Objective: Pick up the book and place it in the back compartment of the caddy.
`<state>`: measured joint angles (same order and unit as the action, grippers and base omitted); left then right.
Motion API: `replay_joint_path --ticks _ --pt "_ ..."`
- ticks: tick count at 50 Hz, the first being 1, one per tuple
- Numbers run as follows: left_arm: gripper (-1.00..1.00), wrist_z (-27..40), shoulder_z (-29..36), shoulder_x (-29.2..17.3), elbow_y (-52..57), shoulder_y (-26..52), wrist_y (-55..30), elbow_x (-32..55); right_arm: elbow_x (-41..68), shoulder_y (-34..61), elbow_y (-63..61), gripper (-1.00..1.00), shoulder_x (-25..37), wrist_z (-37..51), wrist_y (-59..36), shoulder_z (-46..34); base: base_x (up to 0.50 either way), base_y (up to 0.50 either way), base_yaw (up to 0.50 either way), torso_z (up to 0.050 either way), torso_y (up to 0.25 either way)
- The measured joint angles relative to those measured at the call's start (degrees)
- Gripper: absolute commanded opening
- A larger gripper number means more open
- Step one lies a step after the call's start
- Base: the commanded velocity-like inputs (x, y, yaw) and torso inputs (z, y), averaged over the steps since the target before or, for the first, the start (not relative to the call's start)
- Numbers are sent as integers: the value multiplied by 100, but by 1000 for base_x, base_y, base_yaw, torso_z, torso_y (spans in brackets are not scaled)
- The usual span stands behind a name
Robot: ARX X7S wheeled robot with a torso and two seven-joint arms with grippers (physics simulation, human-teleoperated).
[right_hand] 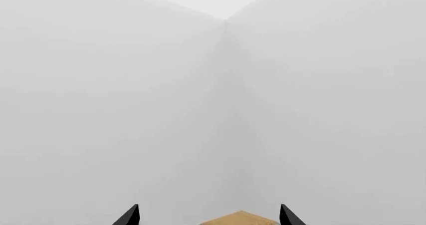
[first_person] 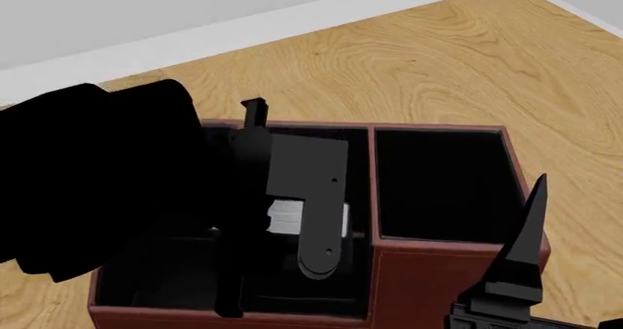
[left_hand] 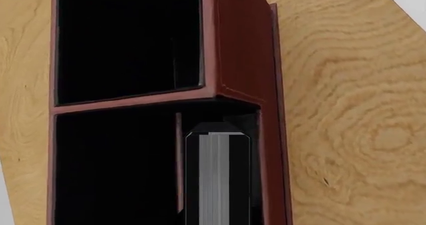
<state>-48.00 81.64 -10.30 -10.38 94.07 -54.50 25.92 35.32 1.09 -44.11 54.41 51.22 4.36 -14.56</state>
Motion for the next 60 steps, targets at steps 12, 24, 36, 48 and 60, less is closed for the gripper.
replay_joint_path --ticks 12,24,36,48,60 --pt "-100 28 84 72 -243 -149 175 -51 13 30 47 100 -39 -36 -2 -19 0 0 0 1 1" --pt "-100 47 154 151 -508 -288 379 -104 23 34 80 100 -62 -59 2 -19 0 0 0 0 1" --pt "-100 37 267 258 -827 -421 621 -176 22 68 135 100 -107 -98 -9 -51 0 0 0 0 2" --pt "-100 -21 393 453 -1344 -542 969 -252 33 98 254 100 -167 -177 24 -82 0 0 0 1 1" --pt "-100 33 804 585 -1947 -499 1468 32 40 260 333 100 -240 -281 -65 -194 0 0 0 0 1"
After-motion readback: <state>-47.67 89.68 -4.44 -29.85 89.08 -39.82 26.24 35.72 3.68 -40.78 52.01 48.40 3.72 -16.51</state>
